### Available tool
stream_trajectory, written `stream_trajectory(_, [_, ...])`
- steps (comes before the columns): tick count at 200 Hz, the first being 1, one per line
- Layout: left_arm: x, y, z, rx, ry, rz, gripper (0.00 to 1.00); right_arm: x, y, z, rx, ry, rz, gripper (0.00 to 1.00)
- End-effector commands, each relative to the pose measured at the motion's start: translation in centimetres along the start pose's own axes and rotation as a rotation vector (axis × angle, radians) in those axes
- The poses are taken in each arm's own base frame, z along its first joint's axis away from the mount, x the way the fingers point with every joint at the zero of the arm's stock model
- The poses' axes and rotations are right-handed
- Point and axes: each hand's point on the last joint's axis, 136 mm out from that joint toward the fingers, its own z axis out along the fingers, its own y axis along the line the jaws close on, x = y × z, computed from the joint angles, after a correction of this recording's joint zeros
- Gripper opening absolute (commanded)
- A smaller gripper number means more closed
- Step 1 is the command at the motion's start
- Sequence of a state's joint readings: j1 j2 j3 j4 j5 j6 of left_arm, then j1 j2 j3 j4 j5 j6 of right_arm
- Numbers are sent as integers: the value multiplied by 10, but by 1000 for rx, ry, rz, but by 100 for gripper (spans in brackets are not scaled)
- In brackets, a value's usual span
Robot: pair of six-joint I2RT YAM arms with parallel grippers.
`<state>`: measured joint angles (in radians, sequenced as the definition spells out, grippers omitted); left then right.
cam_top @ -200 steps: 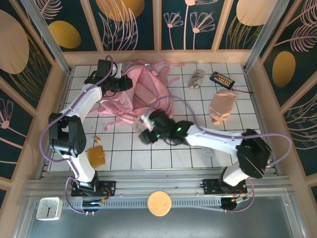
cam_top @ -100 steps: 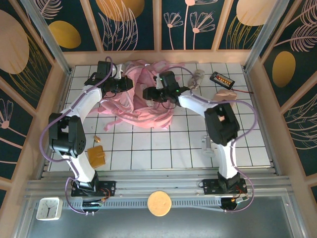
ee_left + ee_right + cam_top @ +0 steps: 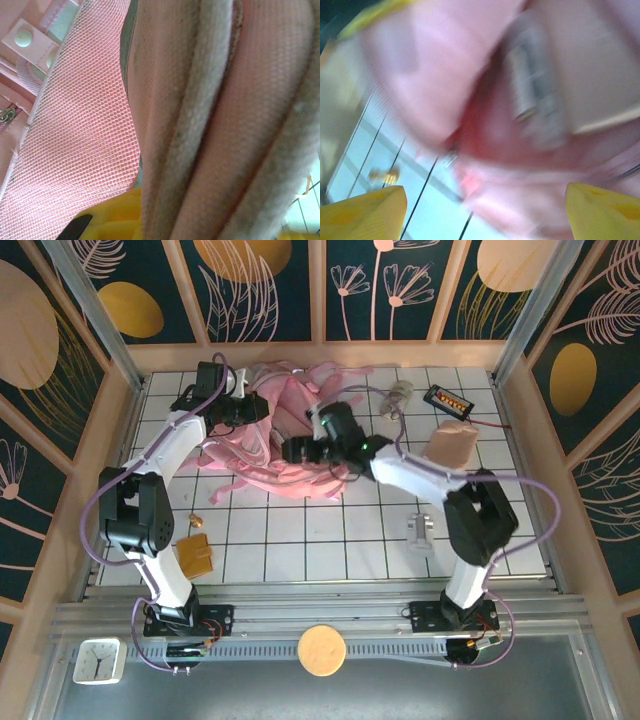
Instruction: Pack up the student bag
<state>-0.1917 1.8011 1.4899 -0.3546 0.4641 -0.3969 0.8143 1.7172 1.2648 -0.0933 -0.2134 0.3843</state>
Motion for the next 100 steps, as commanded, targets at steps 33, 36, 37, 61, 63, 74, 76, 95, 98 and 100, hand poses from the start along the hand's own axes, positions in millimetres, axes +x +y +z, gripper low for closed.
stream_trajectory(33, [-61,-11,-15,-2,-138,75,0,138,98,43,-58,190,-359,86])
stream_trajectory(36, [-61,-10,-15,-10,-135,78,0,140,103,48,-70,195,-368,86])
stream_trajectory(37, [-61,-10,-15,-12,-134,79,0,145,101,52,-68,208,-370,86])
stream_trajectory(61, [-54,-3,-22,-42,-125,82,0,157,139,85,-163,227,-416,86])
stream_trajectory(63, [-53,-3,-23,-44,-125,83,0,159,141,88,-167,227,-417,86])
stream_trajectory(74, [-47,1,-25,-53,-119,79,0,165,151,102,-189,242,-423,85])
stream_trajectory(76, [-46,1,-26,-55,-118,77,0,166,153,105,-192,246,-424,85])
stream_trajectory(95, [-38,6,-28,-60,-111,68,0,173,168,125,-208,270,-422,85])
stream_trajectory(98, [-36,7,-29,-61,-108,65,0,174,170,129,-209,275,-420,85])
stream_trajectory(100, [-36,6,-29,-60,-108,67,0,173,172,130,-212,275,-420,85])
